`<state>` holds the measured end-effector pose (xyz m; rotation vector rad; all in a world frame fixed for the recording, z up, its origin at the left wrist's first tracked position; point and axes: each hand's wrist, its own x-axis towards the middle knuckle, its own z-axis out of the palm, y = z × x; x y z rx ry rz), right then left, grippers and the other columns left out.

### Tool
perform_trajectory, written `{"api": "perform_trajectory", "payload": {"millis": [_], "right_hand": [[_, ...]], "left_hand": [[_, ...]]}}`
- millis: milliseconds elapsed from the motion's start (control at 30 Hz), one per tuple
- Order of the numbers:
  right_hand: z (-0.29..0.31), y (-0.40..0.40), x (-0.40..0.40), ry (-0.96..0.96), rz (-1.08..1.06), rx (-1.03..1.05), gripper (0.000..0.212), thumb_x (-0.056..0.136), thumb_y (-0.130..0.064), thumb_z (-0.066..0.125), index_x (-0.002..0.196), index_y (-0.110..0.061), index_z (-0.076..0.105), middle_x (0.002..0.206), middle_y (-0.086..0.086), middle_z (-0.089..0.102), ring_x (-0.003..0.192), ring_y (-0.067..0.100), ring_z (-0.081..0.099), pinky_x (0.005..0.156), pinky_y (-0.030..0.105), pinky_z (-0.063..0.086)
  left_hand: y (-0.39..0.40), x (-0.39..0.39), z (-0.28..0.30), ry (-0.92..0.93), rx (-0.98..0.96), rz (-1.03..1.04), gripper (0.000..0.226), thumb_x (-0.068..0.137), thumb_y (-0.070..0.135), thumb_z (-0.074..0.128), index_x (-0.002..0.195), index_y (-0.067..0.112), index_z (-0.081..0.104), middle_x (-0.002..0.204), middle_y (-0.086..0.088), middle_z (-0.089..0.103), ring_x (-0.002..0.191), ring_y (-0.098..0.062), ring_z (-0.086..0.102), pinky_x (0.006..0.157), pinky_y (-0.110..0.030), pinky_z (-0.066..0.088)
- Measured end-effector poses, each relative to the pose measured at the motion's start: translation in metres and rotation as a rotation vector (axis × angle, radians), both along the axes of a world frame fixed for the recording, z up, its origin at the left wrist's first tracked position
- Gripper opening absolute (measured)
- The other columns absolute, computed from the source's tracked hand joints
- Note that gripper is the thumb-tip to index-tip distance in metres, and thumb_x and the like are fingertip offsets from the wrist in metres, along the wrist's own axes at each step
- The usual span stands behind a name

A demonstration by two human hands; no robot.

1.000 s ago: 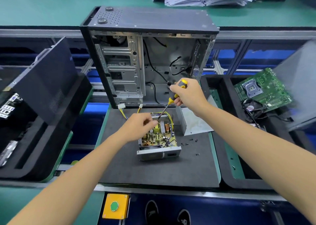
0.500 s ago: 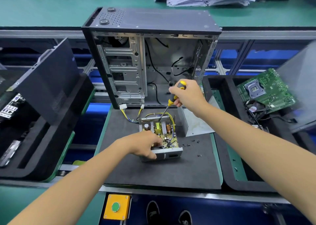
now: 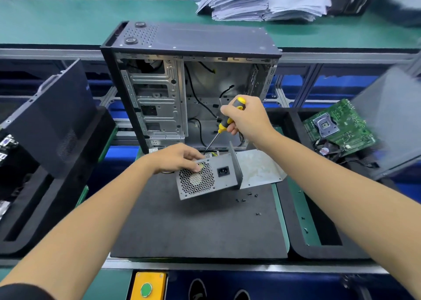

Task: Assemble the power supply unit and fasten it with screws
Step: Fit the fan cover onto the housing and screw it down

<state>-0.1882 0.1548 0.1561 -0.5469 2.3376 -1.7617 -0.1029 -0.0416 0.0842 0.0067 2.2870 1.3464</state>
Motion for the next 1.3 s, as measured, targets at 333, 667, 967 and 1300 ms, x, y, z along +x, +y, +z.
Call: {"api": "perform_trajectory", "payload": {"millis": [333, 667, 967, 1300], "right_hand": [[0.002, -0.011, 0.005, 0.191, 0.021, 0.076, 0.02, 0.088, -0.016, 0.06, 0.078, 0.001, 0.055, 0.063, 0.014, 0.065, 0.049, 0.014, 0.061, 0.047, 0.025, 0.05], [0.001, -0.024, 0.004, 0.419, 0.058, 0.142, 0.023, 0.088, -0.017, 0.062, 0.073, -0.001, 0.053, 0.067, 0.015, 0.06, 0.065, 0.032, 0.06, 0.064, 0.045, 0.052], [-0.006, -0.029, -0.001, 0.428, 0.075, 0.147, 0.022, 0.088, -0.017, 0.062, 0.071, -0.005, 0.053, 0.064, 0.011, 0.057, 0.063, 0.029, 0.058, 0.061, 0.041, 0.052], [0.0, -0.024, -0.006, 0.473, 0.247, 0.249, 0.017, 0.087, -0.024, 0.067, 0.078, -0.011, 0.06, 0.066, -0.003, 0.059, 0.065, 0.011, 0.053, 0.058, 0.016, 0.04]], "left_hand": [[-0.01, -0.016, 0.002, 0.105, -0.061, 0.012, 0.029, 0.097, 0.008, 0.054, 0.123, 0.018, 0.062, 0.114, -0.005, 0.07, 0.108, -0.03, 0.064, 0.091, -0.043, 0.051], [-0.018, -0.026, -0.001, 0.087, 0.009, 0.014, 0.03, 0.097, 0.006, 0.054, 0.126, 0.012, 0.059, 0.114, -0.001, 0.068, 0.095, -0.006, 0.064, 0.075, -0.015, 0.048], [-0.02, -0.035, -0.004, 0.084, 0.032, 0.043, 0.026, 0.094, -0.001, 0.057, 0.114, 0.012, 0.064, 0.113, -0.005, 0.07, 0.099, -0.015, 0.066, 0.091, -0.03, 0.052], [-0.024, -0.042, -0.007, 0.017, 0.143, 0.019, 0.034, 0.091, -0.009, 0.054, 0.112, 0.016, 0.064, 0.111, -0.002, 0.071, 0.103, -0.016, 0.066, 0.088, -0.027, 0.05]]}}
